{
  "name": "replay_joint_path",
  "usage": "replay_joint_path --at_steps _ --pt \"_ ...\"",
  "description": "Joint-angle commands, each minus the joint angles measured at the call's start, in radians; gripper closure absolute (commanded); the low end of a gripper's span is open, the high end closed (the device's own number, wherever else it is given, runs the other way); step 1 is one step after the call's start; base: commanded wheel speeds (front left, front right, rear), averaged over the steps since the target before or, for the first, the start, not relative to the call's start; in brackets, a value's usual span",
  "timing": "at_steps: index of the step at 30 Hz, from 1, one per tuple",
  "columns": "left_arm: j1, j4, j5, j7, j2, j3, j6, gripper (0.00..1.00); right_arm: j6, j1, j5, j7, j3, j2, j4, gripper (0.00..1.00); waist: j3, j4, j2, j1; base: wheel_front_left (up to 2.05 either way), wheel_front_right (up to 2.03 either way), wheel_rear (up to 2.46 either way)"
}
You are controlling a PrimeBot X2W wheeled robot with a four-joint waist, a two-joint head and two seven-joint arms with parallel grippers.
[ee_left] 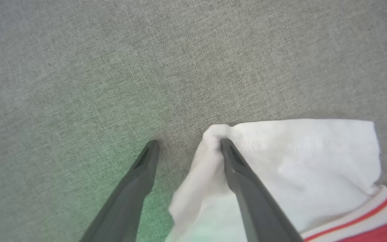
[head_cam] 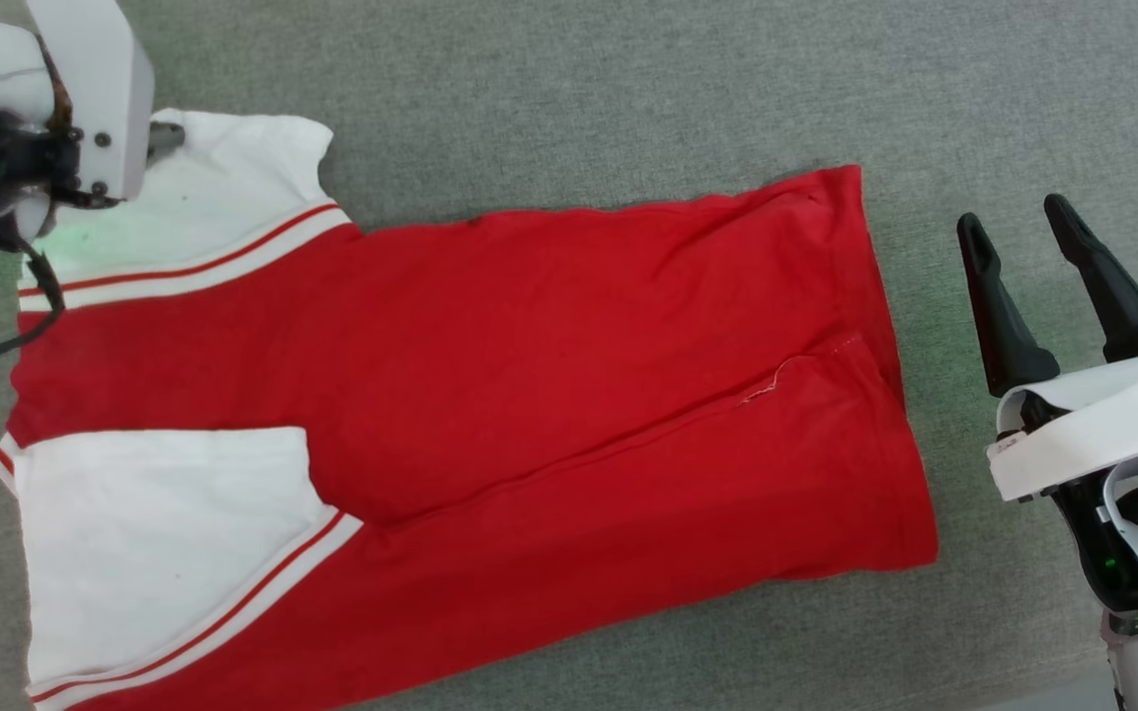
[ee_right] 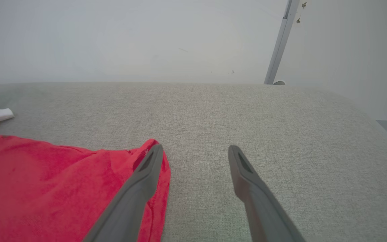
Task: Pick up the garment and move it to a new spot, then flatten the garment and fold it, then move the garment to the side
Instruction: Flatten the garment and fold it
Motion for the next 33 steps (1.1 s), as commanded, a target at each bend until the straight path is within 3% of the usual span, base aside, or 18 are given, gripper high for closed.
replay_joint_path --at_steps 1,7,16,29,30,32,33 --pt "0.068 0.029 -0.008 0.045 -0.011 -0.035 -0.003 1.0 -0.002 -0.011 0.005 0.003 0.0 0.004 0.002 0.0 0.001 0.002 0.0 0.0 0.0 0.0 0.0" --pt "0.07 0.026 -0.02 0.054 -0.013 -0.034 -0.001 1.0 -0.002 -0.026 0.026 0.076 0.011 0.012 -0.006 0.0 0.003 0.009 0.0 0.0 0.0 0.0 0.0" --pt "0.049 -0.003 -0.015 0.03 -0.034 -0.032 0.001 1.0 -0.002 -0.118 0.049 0.341 0.072 0.021 0.007 0.0 0.009 0.034 0.0 0.0 0.0 0.0 0.0" --pt "0.01 -0.015 -0.011 -0.002 -0.081 -0.03 -0.001 1.0 -0.002 -0.302 -0.004 0.646 0.108 0.011 0.211 0.0 0.027 0.088 0.0 0.0 0.0 0.0 0.0" --pt "0.008 -0.014 -0.012 -0.007 -0.083 -0.029 -0.003 1.0 -0.002 -0.31 0.009 0.666 0.113 0.014 0.228 0.12 0.027 0.091 0.0 0.0 0.0 0.0 0.0" --pt "0.004 -0.011 -0.015 -0.016 -0.088 -0.025 -0.006 1.0 -0.002 -0.33 0.018 0.7 0.128 0.008 0.257 0.93 0.028 0.097 0.0 0.0 0.0 0.0 0.0" --pt "0.003 -0.004 -0.017 -0.022 -0.091 -0.025 -0.007 1.0 -0.002 -0.338 0.041 0.735 0.133 0.008 0.285 1.0 0.027 0.102 0.0 0.0 0.0 0.0 0.0"
